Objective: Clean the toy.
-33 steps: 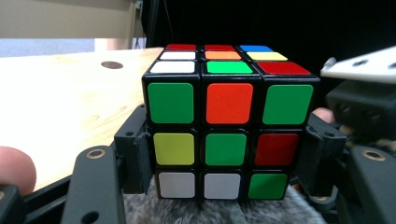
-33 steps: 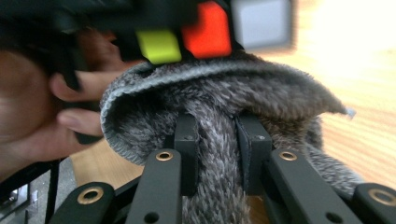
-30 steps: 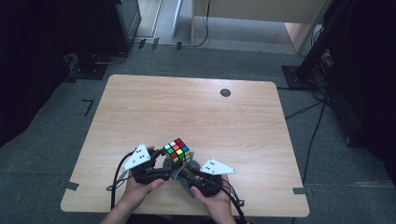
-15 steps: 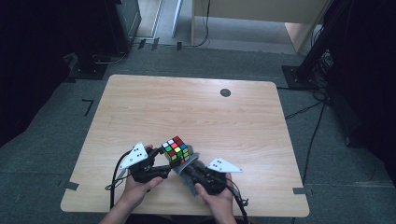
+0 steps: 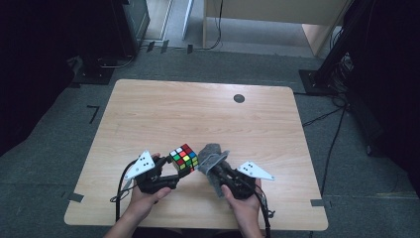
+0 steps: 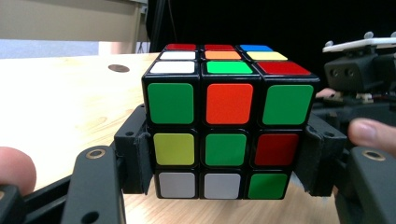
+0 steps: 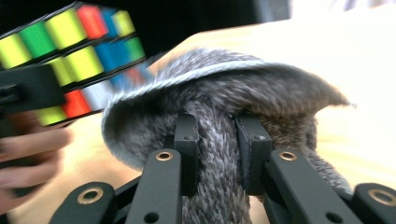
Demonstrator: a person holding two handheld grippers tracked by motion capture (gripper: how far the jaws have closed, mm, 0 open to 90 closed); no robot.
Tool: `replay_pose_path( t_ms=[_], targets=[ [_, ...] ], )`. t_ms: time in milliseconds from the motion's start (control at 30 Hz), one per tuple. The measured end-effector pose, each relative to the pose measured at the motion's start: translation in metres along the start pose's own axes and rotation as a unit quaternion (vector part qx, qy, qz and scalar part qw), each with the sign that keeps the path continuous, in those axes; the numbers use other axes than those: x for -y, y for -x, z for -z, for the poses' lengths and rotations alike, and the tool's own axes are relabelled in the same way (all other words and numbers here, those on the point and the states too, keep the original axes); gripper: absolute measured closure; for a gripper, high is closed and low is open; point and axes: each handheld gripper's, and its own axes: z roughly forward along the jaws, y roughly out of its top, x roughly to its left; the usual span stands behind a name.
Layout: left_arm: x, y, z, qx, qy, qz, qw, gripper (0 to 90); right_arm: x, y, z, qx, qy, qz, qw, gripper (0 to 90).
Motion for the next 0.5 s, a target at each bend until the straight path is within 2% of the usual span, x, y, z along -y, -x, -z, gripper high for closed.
replay_pose_path(
  t_ms=[100,233,367,500],
  targets=[
    [0.0,-0.001,0.0,-0.004,-0.001,-0.001,1.0,34.3,-0.006,0.015,0.01,0.05,0.017,0.026,0.9983,73.6],
    [0.0,-0.004,0.001,-0.007,0.0,-0.001,1.0,34.3,-0.011,0.036,0.022,0.109,0.024,0.05,0.9925,73.4],
    [0.0,-0.005,0.002,-0.011,0.0,0.001,0.9999,34.4,-0.006,0.05,0.022,0.136,0.007,0.05,0.9894,73.6],
    [0.0,-0.006,0.002,-0.012,0.0,0.001,0.9999,34.4,0.005,0.055,0.013,0.153,-0.016,0.061,0.9863,73.5]
  ],
)
